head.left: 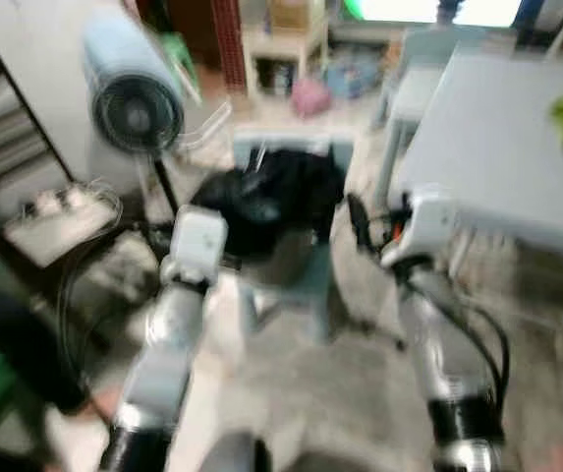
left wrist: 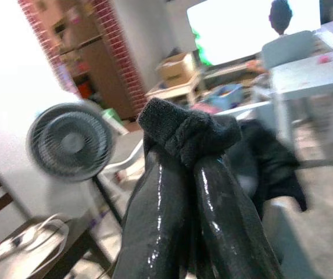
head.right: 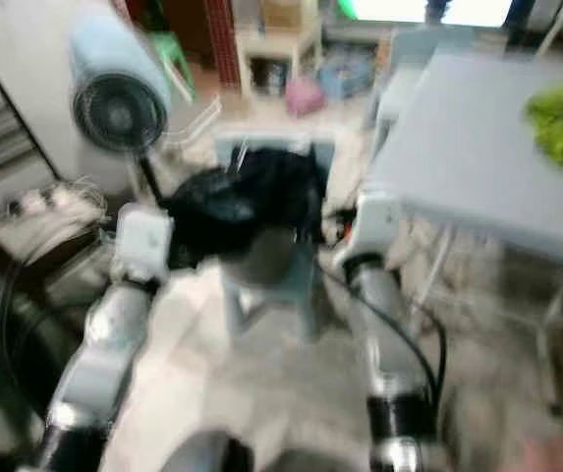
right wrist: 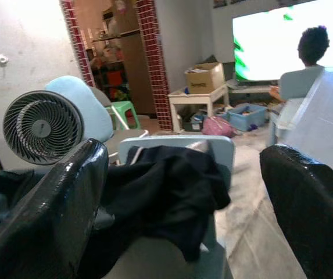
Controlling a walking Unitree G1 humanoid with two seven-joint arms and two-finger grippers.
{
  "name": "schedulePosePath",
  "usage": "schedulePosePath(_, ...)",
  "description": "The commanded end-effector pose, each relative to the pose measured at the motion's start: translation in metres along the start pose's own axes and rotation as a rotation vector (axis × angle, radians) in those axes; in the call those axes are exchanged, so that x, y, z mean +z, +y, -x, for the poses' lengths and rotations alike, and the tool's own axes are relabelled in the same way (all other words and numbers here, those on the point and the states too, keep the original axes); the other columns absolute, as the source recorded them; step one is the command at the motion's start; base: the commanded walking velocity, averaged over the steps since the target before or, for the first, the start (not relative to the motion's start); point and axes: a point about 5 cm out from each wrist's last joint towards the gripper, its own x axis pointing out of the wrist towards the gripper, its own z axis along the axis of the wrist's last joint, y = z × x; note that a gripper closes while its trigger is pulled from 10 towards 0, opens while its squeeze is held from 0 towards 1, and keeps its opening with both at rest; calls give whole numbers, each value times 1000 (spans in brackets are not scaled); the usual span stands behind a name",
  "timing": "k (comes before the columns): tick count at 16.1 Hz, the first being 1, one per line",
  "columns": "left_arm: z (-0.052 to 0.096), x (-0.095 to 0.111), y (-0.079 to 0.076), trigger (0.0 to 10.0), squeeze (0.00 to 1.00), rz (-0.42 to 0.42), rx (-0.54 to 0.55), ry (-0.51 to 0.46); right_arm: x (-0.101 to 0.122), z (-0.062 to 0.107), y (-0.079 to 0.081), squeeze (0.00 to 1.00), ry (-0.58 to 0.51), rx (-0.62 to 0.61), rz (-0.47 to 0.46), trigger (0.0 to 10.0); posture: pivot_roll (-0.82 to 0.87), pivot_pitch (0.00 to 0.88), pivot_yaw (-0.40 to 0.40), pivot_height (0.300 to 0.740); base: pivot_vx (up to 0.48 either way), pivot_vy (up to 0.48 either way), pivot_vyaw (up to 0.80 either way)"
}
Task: Hang hanger
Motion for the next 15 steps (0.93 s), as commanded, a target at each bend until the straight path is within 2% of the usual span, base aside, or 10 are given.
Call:
schedulePosePath(1,-6,12,3,10000,0,20,0,-44,4,-2,0,0,-10,-4,-3,10000,11,51,64,740,0,0,0)
schedulePosePath(2,-10,16,0,10000,0,76,-6,-44,3,-1,-1,0,-6,-8,-4,10000,11,51,64,740,0,0,0)
schedulePosePath(3,-15,24,-8,10000,0,95,-47,-70,2,-1,-1,0,-3,-8,-4,10000,12,44,57,740,0,0,0)
schedulePosePath(5,-22,37,-29,10000,0,186,-149,-90,1,-2,-1,0,1,-14,-7,10000,12,45,56,740,0,0,0)
schedulePosePath(6,-24,45,-42,10000,0,210,-227,-99,1,-2,-1,0,1,-17,-7,10000,12,45,56,740,0,0,0)
schedulePosePath(7,-23,60,-69,10000,0,278,-371,-109,1,-3,-1,0,-3,-22,0,10000,10,43,60,740,0,0,0)
schedulePosePath(10,-16,82,-109,10000,0,368,-588,-118,5,-6,-4,0,-15,-37,7,10000,10,45,64,740,0,0,0)
schedulePosePath(11,-17,84,-115,10000,0,367,-608,-117,5,-6,-4,0,-17,-40,9,10000,7,46,66,740,0,0,0)
schedulePosePath(12,-19,87,-114,10000,0,335,-581,-146,6,-7,-3,0,-20,-42,10,10000,3,47,69,740,0,0,0)
schedulePosePath(15,-29,110,-97,10000,0,354,-503,-230,4,-7,-5,0,-21,-57,15,10000,7,52,71,740,0,0,0)
